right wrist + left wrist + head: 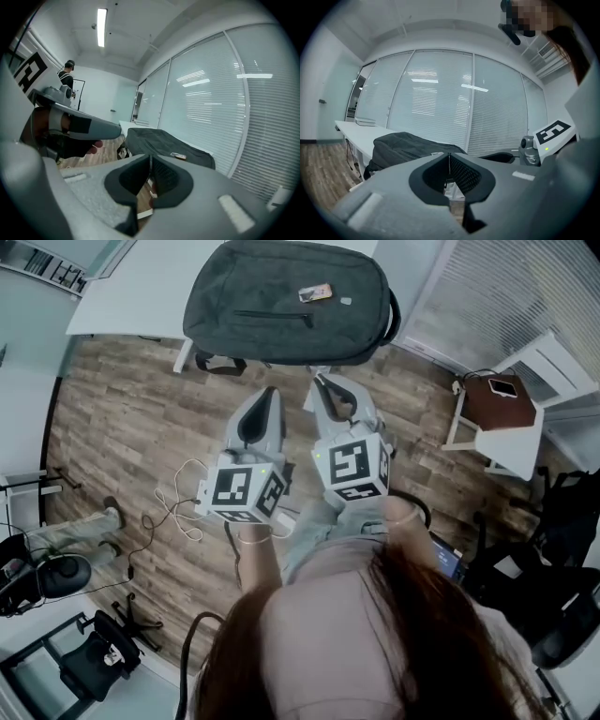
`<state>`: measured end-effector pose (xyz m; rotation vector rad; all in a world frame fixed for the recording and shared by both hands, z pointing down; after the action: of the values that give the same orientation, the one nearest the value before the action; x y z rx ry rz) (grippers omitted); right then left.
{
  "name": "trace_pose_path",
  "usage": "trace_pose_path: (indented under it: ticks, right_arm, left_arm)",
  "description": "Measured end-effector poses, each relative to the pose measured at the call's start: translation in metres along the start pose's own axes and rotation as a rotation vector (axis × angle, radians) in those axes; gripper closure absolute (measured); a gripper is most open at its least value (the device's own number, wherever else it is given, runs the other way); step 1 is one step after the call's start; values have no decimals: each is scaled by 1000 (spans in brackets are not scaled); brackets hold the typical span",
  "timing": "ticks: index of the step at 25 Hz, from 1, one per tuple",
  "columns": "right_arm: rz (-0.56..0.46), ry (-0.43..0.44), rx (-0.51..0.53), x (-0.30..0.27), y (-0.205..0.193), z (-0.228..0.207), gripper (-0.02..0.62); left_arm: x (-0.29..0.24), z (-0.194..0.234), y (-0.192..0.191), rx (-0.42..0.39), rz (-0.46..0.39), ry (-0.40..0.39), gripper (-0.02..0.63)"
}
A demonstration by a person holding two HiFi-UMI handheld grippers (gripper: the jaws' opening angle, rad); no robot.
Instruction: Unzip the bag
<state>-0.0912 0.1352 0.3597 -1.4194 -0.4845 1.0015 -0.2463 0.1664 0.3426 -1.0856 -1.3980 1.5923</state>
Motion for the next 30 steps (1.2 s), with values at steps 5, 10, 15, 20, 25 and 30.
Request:
trace_pose_path:
  ticks: [5, 10, 15, 20, 25, 30]
  right_arm:
    - [24, 9, -12, -15, -7, -1, 586]
    - [57, 8, -25, -26, -13, 2, 583]
    - [96, -16, -50, -41, -21, 7, 574]
    - [137, -48, -87, -55, -34, 11, 560]
    - [161, -65, -128, -68, -48, 12, 545]
    - [181, -71, -162, -82, -60, 14, 532]
  left_arm:
    - [-11, 6, -5, -1, 17, -11, 595]
    - [-21, 13, -10, 0, 29, -43, 595]
    - [-36, 28, -13, -1, 38, -88, 595]
    - [-50, 42, -19, -6, 53, -134, 595]
    - [-63, 48, -30, 0, 68, -166, 595]
    - [-77, 56, -38, 0, 80, -193, 595]
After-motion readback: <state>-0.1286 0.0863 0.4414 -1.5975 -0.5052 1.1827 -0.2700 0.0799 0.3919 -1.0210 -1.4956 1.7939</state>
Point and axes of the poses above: the fingertips, and each gripper's own axes: x backward along the fingers, z to its left, y out of its top, the point moved 10 cm from there along x, backward along the fingers, and after that the axes turned 5 degrees about -x, right-handed, at the moved point
